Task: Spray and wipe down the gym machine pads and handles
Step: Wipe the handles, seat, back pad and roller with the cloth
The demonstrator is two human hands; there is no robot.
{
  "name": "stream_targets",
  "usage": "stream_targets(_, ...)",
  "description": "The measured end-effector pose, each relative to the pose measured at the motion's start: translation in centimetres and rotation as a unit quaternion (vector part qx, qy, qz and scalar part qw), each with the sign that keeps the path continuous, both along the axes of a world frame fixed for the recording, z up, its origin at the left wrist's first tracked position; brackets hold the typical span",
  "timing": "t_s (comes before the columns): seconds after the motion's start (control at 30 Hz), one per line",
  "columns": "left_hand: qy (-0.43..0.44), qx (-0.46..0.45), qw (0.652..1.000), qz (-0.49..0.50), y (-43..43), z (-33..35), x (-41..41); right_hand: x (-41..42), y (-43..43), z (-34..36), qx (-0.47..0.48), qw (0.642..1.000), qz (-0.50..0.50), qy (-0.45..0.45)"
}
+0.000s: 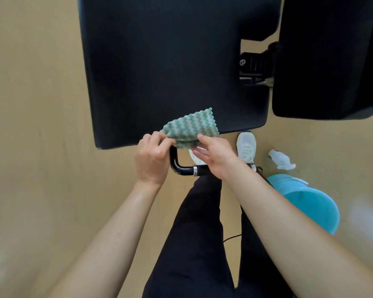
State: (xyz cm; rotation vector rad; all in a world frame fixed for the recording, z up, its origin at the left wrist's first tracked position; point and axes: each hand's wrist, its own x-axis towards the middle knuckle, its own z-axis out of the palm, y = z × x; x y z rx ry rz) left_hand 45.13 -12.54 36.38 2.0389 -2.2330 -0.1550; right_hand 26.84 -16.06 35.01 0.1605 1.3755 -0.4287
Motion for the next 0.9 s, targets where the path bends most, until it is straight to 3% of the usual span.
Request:
stream_targets(0.3, 0.018, 0.022, 0.978, 0.208, 2.0, 3.0, 5.9, 9.9, -2.3, 3.4, 0.104, 0.980, -0.100, -0.137)
stream_targets(0.47, 0.035, 0.055, 0.949, 0.308, 2.7, 5.0, 8.5, 12.5, -2.3, 6.0, 0.102, 0.976, -0.054, -0.184)
stream_targets(0.57, 0.058, 0.088, 0.943, 0.316, 3.7, 6.6, 7.7, 11.0, -1.6, 7.6, 0.062, 0.979, -0.024, -0.192)
stream_targets(0.7, 0.156, 0.133, 0.934, 0.293, 5.1, 8.6, 4.0, 5.9, -1.2, 9.1, -0.075, 0.983, 0.103, -0.133)
stream_targets(0.9, 0.322, 0.202, 0.896, 0.228, 5.0, 12.6, -3.8, -4.7, -1.3, 11.9, -0.236, 0.937, 0.246, 0.070)
